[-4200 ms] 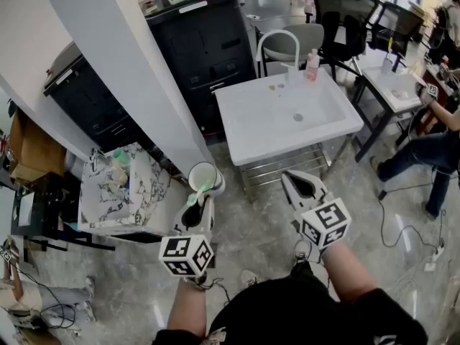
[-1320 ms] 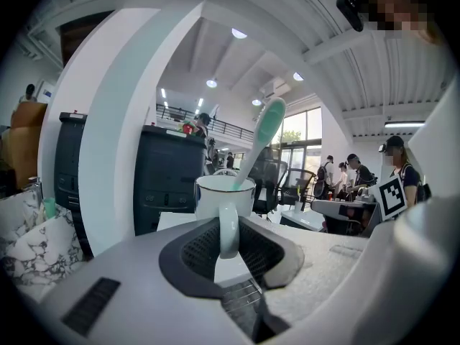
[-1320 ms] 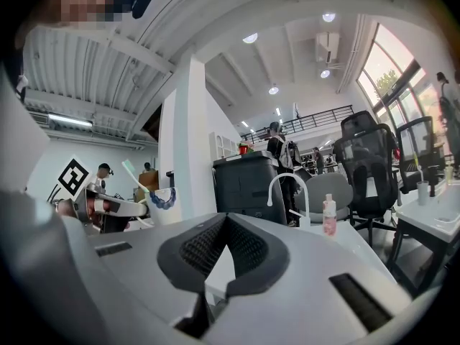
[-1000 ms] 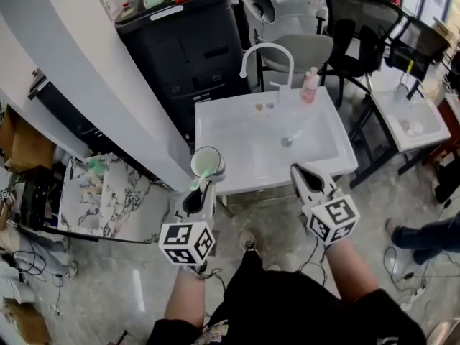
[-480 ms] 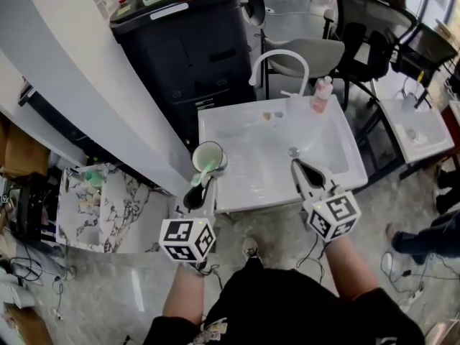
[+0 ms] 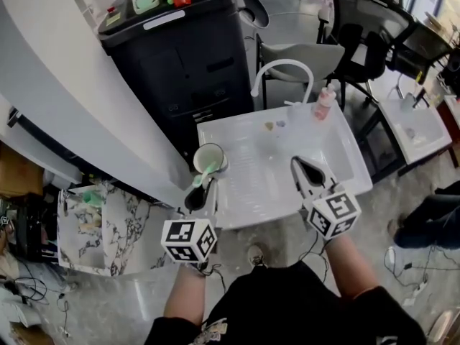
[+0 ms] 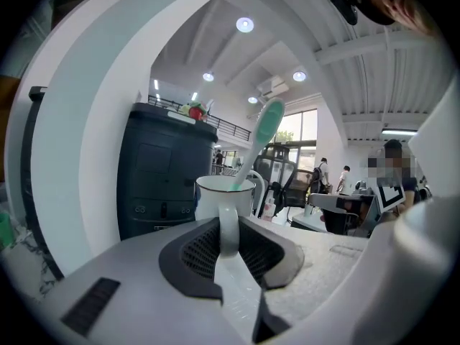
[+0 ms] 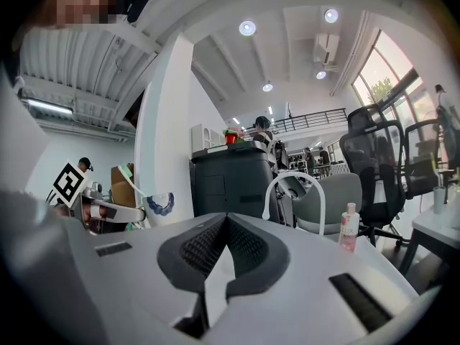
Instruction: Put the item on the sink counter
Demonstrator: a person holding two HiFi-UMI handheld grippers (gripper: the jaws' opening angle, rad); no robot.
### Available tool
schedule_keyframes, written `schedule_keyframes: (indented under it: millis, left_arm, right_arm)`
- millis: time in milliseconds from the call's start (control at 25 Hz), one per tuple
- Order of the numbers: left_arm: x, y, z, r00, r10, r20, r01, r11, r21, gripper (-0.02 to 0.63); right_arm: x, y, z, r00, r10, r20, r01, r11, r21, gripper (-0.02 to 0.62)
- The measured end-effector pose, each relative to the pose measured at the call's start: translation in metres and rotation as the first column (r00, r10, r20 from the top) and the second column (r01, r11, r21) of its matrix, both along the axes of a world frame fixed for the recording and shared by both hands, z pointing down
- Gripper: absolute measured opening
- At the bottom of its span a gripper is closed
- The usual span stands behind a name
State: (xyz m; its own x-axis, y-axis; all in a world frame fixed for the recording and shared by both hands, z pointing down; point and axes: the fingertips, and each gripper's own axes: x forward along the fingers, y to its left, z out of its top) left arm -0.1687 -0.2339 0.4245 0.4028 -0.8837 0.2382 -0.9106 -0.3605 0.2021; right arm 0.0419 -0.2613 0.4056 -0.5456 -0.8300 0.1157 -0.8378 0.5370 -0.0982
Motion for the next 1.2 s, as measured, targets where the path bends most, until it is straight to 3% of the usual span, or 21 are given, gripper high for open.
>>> schedule_keyframes:
  millis: [520, 1200]
  left_arm:
    - [-0.019, -0.058, 0.012, 1.000, 0.009, -0.023, -0.009, 1.000, -0.022, 0.061]
    - [0.003, -0.130, 0.033, 0.997, -0.069, 0.015, 0.069, 0.998, 0.002, 0.061]
  right_arm:
    - [-0.020, -0.046, 0.000, 0.999, 0.015, -0.035, -0.015, 1.000, -0.001, -0.002]
    - [-0.009, -0.118, 0.022, 0.998, -0.059, -0.004, 0.059, 0.997, -0.040, -0.002]
